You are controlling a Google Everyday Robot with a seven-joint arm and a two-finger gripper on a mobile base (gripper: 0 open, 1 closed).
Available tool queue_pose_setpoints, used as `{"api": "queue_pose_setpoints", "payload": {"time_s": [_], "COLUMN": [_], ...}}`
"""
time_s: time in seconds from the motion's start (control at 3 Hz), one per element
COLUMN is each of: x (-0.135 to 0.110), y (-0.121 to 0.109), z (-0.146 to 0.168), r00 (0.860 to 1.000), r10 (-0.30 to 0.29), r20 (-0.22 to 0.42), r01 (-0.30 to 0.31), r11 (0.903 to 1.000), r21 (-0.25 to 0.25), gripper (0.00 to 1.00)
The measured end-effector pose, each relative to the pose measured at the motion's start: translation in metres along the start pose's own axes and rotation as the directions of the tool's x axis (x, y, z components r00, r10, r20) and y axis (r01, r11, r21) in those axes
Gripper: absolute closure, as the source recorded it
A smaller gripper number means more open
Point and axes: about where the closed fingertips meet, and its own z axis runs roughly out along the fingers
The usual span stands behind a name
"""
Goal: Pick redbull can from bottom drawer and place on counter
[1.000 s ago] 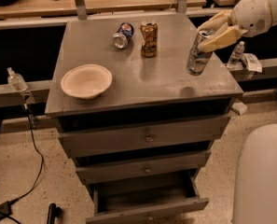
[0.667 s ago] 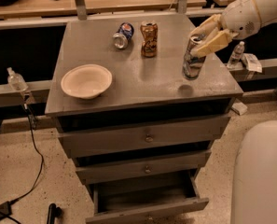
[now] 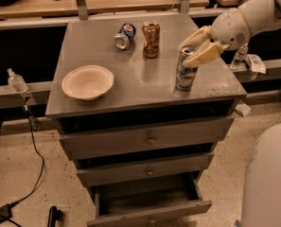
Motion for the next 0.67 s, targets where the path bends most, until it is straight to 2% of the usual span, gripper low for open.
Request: {"api": "queue_pose_setpoints", "payload": {"time_s": [0.33,0.67], "x": [0.0024,0.0025], "y": [0.0112,0.0045], "z": [0.0121,0.0166], "r00": [1.0,1.0], "r10": [0.011,0.014], "r20": [0.009,0.014], "r01": [-0.011,-0.014], "r11": [0.9994,0.9998], "r21": [-0.033,-0.016], "gripper": [0.02,0.0]}}
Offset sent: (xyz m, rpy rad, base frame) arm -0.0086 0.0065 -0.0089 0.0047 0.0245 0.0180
